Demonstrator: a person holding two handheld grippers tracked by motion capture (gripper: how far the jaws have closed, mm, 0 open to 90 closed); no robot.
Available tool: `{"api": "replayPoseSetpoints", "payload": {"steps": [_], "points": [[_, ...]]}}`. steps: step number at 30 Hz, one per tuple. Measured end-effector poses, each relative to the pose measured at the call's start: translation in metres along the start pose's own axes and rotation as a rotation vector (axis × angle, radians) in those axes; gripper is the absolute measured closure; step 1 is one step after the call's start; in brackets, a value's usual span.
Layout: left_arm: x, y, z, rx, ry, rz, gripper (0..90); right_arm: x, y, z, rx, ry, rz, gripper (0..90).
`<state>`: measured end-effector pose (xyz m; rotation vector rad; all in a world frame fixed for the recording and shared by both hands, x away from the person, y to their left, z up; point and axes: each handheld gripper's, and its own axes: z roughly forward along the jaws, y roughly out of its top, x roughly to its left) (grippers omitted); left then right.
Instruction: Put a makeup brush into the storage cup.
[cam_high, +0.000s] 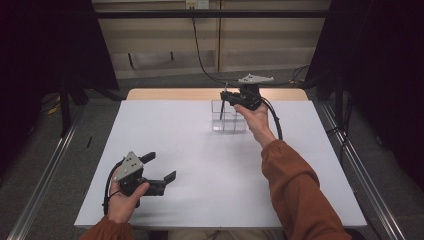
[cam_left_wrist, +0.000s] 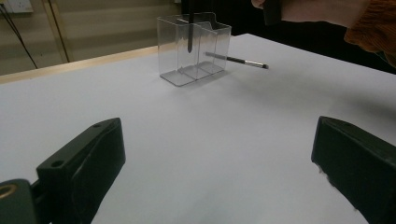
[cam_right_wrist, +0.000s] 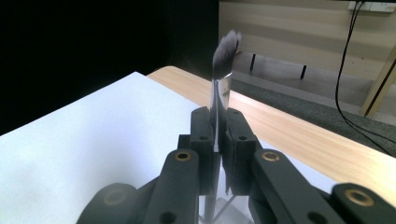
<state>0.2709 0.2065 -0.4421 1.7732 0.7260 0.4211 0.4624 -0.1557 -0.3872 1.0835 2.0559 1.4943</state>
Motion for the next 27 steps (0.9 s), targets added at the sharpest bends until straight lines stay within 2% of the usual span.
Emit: {"api": "replayPoseSetpoints", "payload": {"steps": [7,11,15,17,19,27], "points": [[0.0005,0.0000,-0.0004,-0.005,0.001,-0.007,2.8,-0.0001,-0.0008,0.0011,-0.012,0.022,0.014,83.1],[0.0007,-0.0002,-0.0007,-0.005,0.001,-0.009,2.8,-0.0012,-0.0030,0.0018,-0.009,0.022,0.017,78.9],[0.0006,-0.0002,-0.0004,-0.004,0.000,-0.007,2.8,-0.0012,-0.0039,0.0017,-0.016,0.016,0.018,69.0],[0.0008,-0.0003,-0.0004,-0.002,0.001,-0.007,2.8,-0.0006,-0.0037,0.0009,-0.022,0.003,0.017,58.2],[0.0007,-0.0002,-0.0003,-0.004,0.000,-0.007,2.8,-0.0008,-0.0035,0.0001,-0.025,0.008,0.014,54.5],[0.0008,-0.0004,-0.0002,0.000,0.000,-0.006,2.8,0.0029,-0.0054,-0.0002,-0.028,0.006,-0.004,24.9]]}}
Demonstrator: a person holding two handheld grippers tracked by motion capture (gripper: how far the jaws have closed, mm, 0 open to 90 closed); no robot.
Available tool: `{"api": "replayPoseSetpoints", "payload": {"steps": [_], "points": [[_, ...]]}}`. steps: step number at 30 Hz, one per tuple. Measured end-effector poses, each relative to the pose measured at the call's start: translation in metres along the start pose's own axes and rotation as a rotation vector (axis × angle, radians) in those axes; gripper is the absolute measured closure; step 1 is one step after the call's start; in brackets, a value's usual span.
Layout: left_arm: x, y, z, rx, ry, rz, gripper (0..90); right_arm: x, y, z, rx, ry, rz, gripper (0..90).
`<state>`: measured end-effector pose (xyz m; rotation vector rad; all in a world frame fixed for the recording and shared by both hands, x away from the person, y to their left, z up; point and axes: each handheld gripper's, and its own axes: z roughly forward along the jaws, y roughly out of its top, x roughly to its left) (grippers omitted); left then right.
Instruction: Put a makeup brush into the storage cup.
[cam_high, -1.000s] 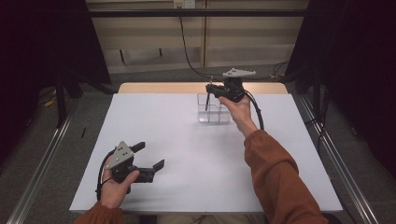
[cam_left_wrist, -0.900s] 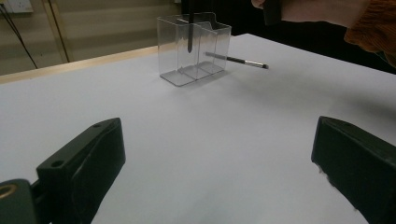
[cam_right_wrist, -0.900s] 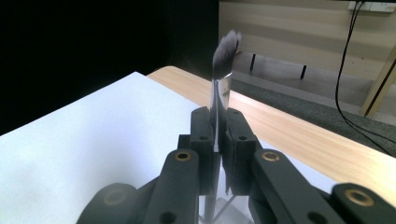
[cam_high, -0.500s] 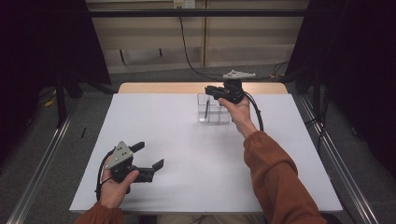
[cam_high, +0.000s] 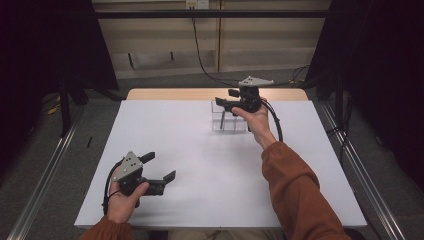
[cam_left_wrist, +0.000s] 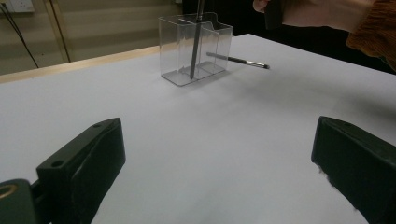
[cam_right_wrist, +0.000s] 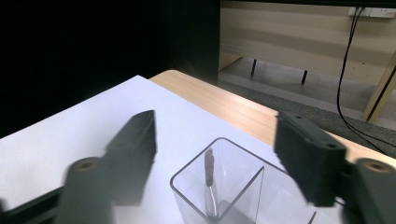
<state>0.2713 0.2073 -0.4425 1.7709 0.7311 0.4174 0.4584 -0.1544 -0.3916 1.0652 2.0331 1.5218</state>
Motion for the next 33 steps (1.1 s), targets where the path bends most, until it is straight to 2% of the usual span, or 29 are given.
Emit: {"api": "replayPoseSetpoints", "payload": {"steps": [4,6,8,10,15,17,22,30,33], "points": [[0.000,0.000,0.000,0.001,-0.001,0.002,2.8,0.001,-0.003,-0.001,-0.014,-0.014,-0.014,15.3],[0.001,0.000,0.001,-0.001,0.000,0.002,2.8,0.001,-0.005,-0.003,-0.011,-0.014,-0.011,13.2],[0.001,0.000,0.001,0.000,0.000,0.001,2.8,-0.001,-0.006,-0.005,-0.008,-0.009,0.001,6.0],[0.001,0.000,0.001,0.000,0.001,0.001,2.8,-0.002,-0.007,-0.008,-0.018,-0.014,0.003,6.5],[0.001,0.000,0.001,-0.002,0.005,0.000,2.8,-0.004,-0.010,-0.018,-0.024,0.002,-0.013,0.8],[0.001,0.000,0.000,-0.003,0.007,0.000,2.8,-0.006,-0.011,-0.024,-0.031,0.013,0.001,1.0],[0.002,0.000,0.000,-0.010,0.010,-0.005,2.8,-0.006,-0.017,-0.033,-0.037,0.020,-0.014,0.0],[0.002,0.000,-0.001,-0.012,0.011,-0.001,2.8,-0.009,-0.026,-0.051,-0.049,0.014,-0.002,1.3],[0.002,0.000,-0.002,-0.012,0.011,-0.003,2.8,-0.007,-0.029,-0.060,-0.050,0.010,-0.017,1.3]]}}
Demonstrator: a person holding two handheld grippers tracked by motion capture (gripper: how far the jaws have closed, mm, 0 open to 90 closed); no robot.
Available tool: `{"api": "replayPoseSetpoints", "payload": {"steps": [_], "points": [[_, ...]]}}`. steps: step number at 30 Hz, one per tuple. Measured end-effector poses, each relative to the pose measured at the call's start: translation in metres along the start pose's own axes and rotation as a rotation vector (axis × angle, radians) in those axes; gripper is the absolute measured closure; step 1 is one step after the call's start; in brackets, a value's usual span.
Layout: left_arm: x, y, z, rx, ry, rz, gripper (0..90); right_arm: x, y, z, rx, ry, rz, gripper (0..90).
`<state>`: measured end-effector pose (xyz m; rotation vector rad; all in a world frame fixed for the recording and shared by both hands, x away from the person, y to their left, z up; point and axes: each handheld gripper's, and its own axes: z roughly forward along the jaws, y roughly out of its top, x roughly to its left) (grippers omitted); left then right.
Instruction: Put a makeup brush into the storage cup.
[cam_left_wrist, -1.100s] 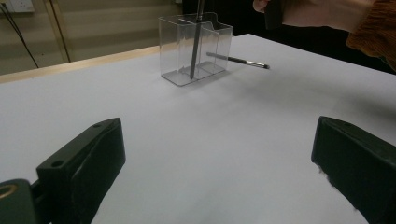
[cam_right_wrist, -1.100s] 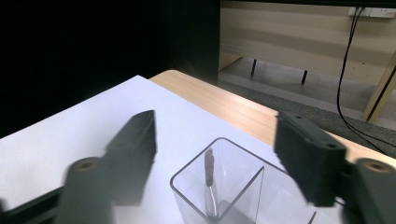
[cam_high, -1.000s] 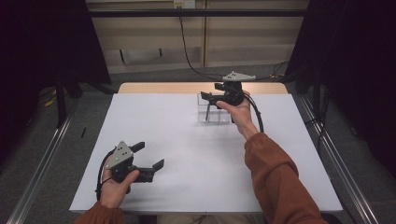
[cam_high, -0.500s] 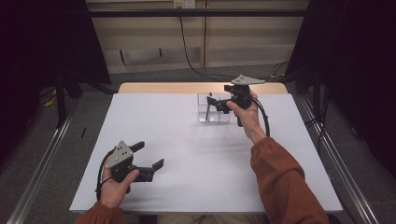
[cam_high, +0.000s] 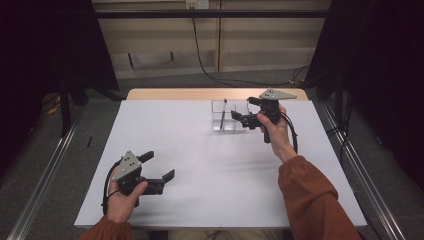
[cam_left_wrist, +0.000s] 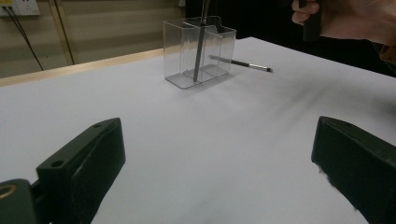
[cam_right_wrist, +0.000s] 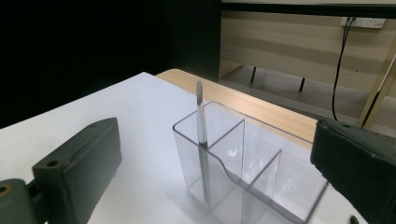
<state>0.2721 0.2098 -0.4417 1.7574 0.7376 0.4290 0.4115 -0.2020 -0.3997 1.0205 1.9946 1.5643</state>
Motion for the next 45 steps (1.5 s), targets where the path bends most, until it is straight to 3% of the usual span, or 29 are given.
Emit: {"api": "replayPoseSetpoints", "payload": {"steps": [9,24,34,38,45], "points": [[0.001,0.000,-0.001,-0.012,0.000,0.000,2.5,0.000,-0.002,-0.024,0.008,-0.008,-0.023,1.6],[0.003,0.000,-0.001,-0.015,0.012,-0.018,2.5,-0.001,-0.015,-0.063,-0.034,-0.025,0.009,3.1],[0.001,0.001,-0.005,-0.031,0.025,-0.007,2.8,-0.003,-0.035,-0.091,-0.026,-0.069,0.021,4.0],[0.000,0.002,-0.005,-0.036,0.015,0.004,2.7,-0.003,-0.039,-0.102,0.011,-0.078,0.006,4.0],[-0.002,0.001,-0.006,-0.038,0.020,0.005,2.7,0.001,-0.051,-0.126,-0.015,-0.081,0.011,3.7]]}}
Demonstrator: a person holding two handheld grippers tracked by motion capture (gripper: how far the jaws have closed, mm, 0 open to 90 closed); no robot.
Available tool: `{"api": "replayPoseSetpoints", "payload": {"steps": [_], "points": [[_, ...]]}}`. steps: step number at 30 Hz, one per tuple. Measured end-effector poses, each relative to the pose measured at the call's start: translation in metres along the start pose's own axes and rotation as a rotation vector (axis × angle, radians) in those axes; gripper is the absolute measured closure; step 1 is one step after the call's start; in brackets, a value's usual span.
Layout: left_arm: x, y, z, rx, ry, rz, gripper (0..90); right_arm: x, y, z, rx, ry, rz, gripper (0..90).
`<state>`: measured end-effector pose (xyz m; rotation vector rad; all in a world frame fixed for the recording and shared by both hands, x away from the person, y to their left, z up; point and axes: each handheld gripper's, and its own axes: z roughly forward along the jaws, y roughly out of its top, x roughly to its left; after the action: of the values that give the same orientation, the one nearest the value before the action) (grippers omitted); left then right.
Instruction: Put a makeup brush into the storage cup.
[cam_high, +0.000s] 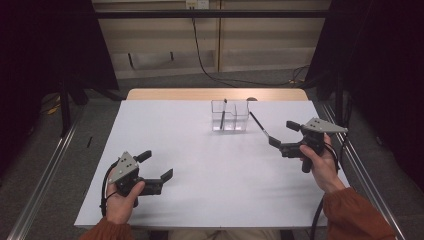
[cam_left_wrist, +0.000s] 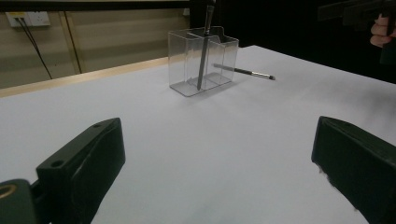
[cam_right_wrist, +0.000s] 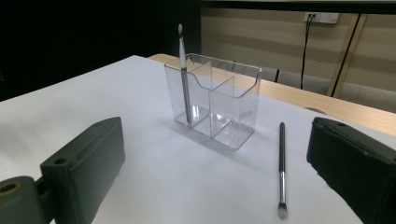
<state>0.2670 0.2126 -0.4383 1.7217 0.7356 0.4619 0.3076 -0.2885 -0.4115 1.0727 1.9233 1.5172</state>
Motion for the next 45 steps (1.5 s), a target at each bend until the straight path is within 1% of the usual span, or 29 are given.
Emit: {"api": "replayPoseSetpoints", "payload": {"steps": [2,5,7,10,11,13,15,18,21,24,27,28,30,32,36,38,43,45], "points": [[0.000,0.000,-0.001,-0.001,0.002,-0.001,2.8,0.001,-0.006,-0.007,-0.003,-0.008,0.006,4.0],[0.000,0.000,-0.002,-0.004,0.006,-0.001,2.8,0.004,-0.010,-0.017,-0.019,-0.009,-0.001,4.0],[0.000,0.000,-0.003,-0.009,0.018,0.001,2.8,0.004,-0.014,-0.022,-0.029,-0.005,0.011,3.8],[0.001,-0.001,-0.005,-0.012,0.026,-0.002,2.7,0.006,-0.019,-0.028,-0.023,-0.016,0.009,3.6],[0.001,-0.001,-0.006,-0.014,0.027,-0.006,2.8,0.006,-0.021,-0.031,-0.027,-0.014,0.023,3.5],[0.001,-0.002,-0.007,-0.013,0.027,-0.005,2.7,0.007,-0.024,-0.034,-0.028,-0.017,0.018,3.3],[0.002,-0.003,-0.009,-0.014,0.026,-0.007,2.7,0.009,-0.027,-0.039,-0.030,-0.025,0.023,3.2],[0.002,-0.004,-0.012,-0.011,0.026,-0.008,2.7,0.013,-0.031,-0.046,-0.020,-0.031,0.024,3.0],[0.000,-0.004,-0.012,-0.008,0.040,-0.001,2.7,0.017,-0.036,-0.052,-0.019,-0.039,0.025,3.0],[-0.002,-0.004,-0.012,-0.005,0.025,0.006,2.7,0.021,-0.039,-0.058,-0.019,-0.041,0.029,2.9],[-0.003,-0.005,-0.014,-0.005,0.024,-0.001,2.7,0.024,-0.044,-0.065,-0.014,-0.053,0.026,2.9],[-0.003,-0.005,-0.015,-0.002,0.023,0.002,2.7,0.025,-0.045,-0.067,-0.015,-0.053,0.026,2.9],[-0.003,-0.006,-0.016,-0.003,0.023,-0.001,2.7,0.025,-0.047,-0.072,-0.022,-0.059,0.038,2.9],[-0.004,-0.006,-0.018,-0.005,0.024,0.002,2.7,0.025,-0.051,-0.076,-0.015,-0.074,0.030,2.7],[-0.005,-0.006,-0.023,-0.018,0.027,-0.001,2.7,0.024,-0.053,-0.081,-0.016,-0.080,0.028,2.7],[-0.005,-0.006,-0.024,-0.023,0.031,-0.001,2.7,0.023,-0.054,-0.081,-0.017,-0.079,0.037,2.6],[-0.006,-0.005,-0.023,-0.022,0.033,0.003,2.7,0.023,-0.054,-0.079,-0.010,-0.071,0.026,2.5],[-0.005,-0.006,-0.023,-0.020,0.034,0.004,2.7,0.023,-0.054,-0.080,-0.012,-0.070,0.030,2.4]]}}
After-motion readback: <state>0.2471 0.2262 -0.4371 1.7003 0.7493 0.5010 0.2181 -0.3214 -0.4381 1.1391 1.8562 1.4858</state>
